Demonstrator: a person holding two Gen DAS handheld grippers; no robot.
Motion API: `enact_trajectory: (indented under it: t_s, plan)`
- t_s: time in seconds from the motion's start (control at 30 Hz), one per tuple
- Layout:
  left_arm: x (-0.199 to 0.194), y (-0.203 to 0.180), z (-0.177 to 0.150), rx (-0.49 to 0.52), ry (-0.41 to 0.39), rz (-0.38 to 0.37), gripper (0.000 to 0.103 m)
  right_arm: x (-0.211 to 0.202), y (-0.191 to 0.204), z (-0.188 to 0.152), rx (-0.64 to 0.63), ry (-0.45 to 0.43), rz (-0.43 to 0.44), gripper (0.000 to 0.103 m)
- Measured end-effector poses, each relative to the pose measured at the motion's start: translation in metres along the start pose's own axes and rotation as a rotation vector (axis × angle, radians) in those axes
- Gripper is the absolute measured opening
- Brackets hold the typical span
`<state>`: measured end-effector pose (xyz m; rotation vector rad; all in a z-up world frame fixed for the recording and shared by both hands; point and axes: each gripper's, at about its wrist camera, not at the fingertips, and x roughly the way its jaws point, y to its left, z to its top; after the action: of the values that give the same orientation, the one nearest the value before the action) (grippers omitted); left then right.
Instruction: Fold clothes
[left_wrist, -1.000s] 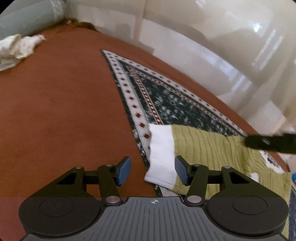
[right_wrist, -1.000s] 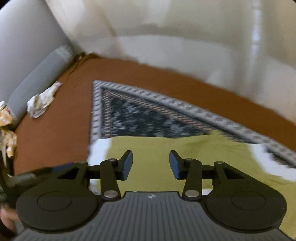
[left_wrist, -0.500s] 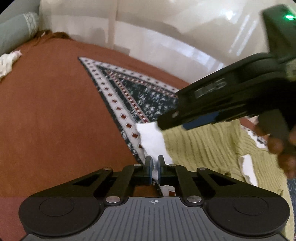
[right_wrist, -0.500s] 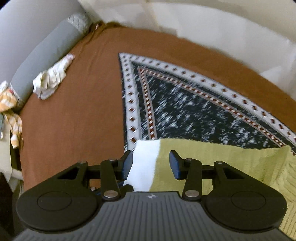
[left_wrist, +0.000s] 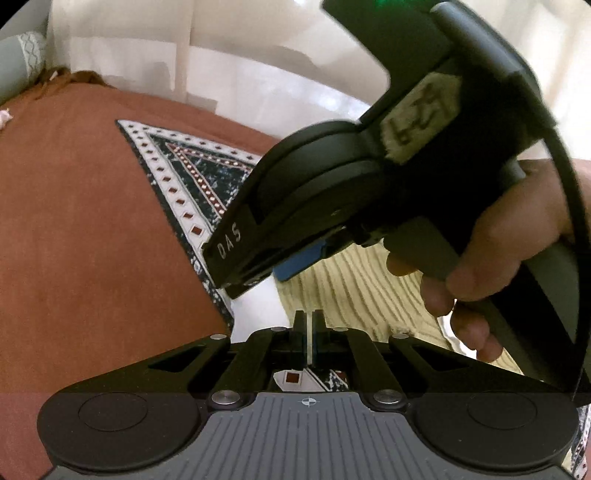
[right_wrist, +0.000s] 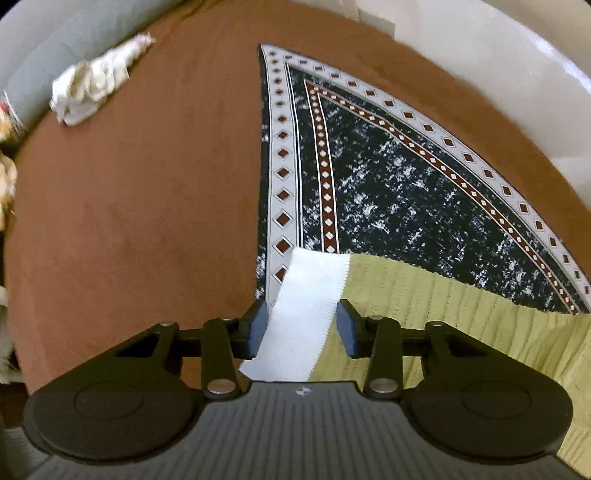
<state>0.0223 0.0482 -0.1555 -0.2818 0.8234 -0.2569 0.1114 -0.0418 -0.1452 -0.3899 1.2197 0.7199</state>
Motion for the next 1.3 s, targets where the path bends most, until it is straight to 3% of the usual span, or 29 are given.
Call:
enact_trajectory:
  t_s: [0.1, 0.13, 0.2, 0.27, 0.33, 0.77, 0.87, 0.97, 1.0, 1.03, 1.1, 1.3]
  plan:
    - [0.0, 0.004, -0.001, -0.015, 0.014, 0.001, 0.0, 0.006, 0.002, 0.0, -0.019, 0.017, -0.036, 0.024]
    - [-0.003, 0.005, -0.002, -0.021, 0.015, 0.004, 0.005, 0.003, 0.0, 0.001, -0.014, 0.006, -0.036, 0.002]
    - [-0.014, 0.008, -0.004, -0.041, 0.02, 0.009, 0.024, -0.004, -0.004, 0.002, -0.004, -0.017, -0.035, 0.003]
    - [-0.024, 0.011, -0.008, -0.053, 0.034, 0.002, 0.032, -0.016, -0.009, 0.003, 0.017, -0.05, -0.024, 0.002]
    - [-0.033, 0.013, -0.012, -0.049, 0.063, -0.014, 0.051, -0.034, -0.017, 0.004, 0.05, -0.087, 0.002, 0.002]
    - [-0.063, -0.029, -0.08, 0.083, 0.296, -0.106, 0.057, -0.137, -0.099, -0.027, 0.307, -0.31, 0.111, 0.002]
    - [-0.071, -0.042, -0.096, 0.117, 0.307, -0.09, 0.058, -0.149, -0.118, -0.04, 0.352, -0.352, 0.131, 0.002]
    - [-0.075, -0.054, -0.103, 0.15, 0.309, -0.061, 0.052, -0.155, -0.134, -0.053, 0.398, -0.375, 0.157, 0.002]
    - [-0.075, -0.058, -0.104, 0.158, 0.314, -0.048, 0.022, -0.156, -0.139, -0.057, 0.413, -0.38, 0.167, 0.002]
    - [-0.075, -0.061, -0.105, 0.162, 0.313, -0.035, 0.009, -0.156, -0.143, -0.061, 0.424, -0.385, 0.174, 0.002]
    - [-0.076, -0.066, -0.104, 0.162, 0.293, -0.008, 0.0, -0.157, -0.152, -0.067, 0.445, -0.393, 0.193, 0.002]
    - [-0.096, -0.096, -0.096, 0.222, 0.225, 0.0, 0.0, -0.18, -0.181, -0.088, 0.499, -0.459, 0.256, 0.002]
